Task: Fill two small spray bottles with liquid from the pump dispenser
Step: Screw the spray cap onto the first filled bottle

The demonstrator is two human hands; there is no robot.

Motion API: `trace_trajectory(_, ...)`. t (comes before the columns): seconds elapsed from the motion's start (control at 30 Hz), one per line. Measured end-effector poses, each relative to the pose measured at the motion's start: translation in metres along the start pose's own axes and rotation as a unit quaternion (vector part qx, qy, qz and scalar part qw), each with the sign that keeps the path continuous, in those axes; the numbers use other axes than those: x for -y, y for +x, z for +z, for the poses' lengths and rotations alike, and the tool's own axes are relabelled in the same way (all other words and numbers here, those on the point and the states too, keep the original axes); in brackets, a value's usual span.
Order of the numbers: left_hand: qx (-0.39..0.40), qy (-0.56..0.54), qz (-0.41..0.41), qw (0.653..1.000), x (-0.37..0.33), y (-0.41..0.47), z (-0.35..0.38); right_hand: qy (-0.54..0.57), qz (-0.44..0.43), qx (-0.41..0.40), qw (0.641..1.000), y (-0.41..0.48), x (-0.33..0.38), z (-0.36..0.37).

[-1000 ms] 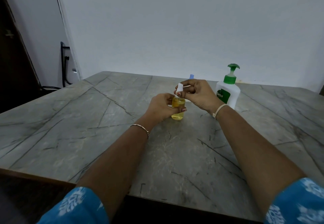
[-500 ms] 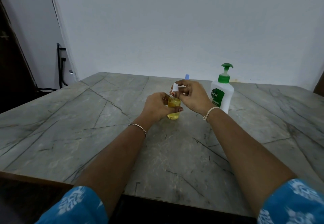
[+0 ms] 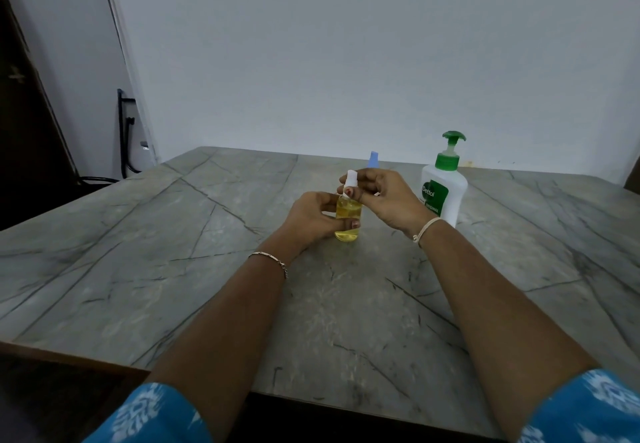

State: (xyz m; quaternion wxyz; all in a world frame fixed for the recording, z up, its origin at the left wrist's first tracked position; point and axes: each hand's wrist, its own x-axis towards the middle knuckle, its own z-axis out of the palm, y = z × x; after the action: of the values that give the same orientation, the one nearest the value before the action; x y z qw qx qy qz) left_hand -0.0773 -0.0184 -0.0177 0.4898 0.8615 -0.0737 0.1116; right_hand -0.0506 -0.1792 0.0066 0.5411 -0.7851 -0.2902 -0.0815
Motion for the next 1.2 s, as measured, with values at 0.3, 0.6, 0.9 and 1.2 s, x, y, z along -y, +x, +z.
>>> trace_trajectory(0.3, 0.043, -0.066, -0.011, 0.997, 0.001, -0.001, -0.002, 0.048, 0.015, -0.010, 0.999, -0.002, -0.003, 0.004)
trace_trajectory(0.6, 0.022, -0.050, -0.030, 0.998, 0.004, 0.008, -0.001, 0.022, -0.014, -0.061, 0.998, 0.005, -0.009, 0.013)
trace_trajectory(0.9, 0.002, -0.021, -0.024, 0.999, 0.002, 0.005, 0.001, 0.065, -0.016, -0.055, 0.996, -0.001, -0.010, 0.013)
trace_trajectory(1.2, -0.045, 0.053, 0.005, 0.998, 0.000, -0.001, 0.003, 0.048, -0.001, -0.115, 0.992, 0.001, -0.014, 0.015)
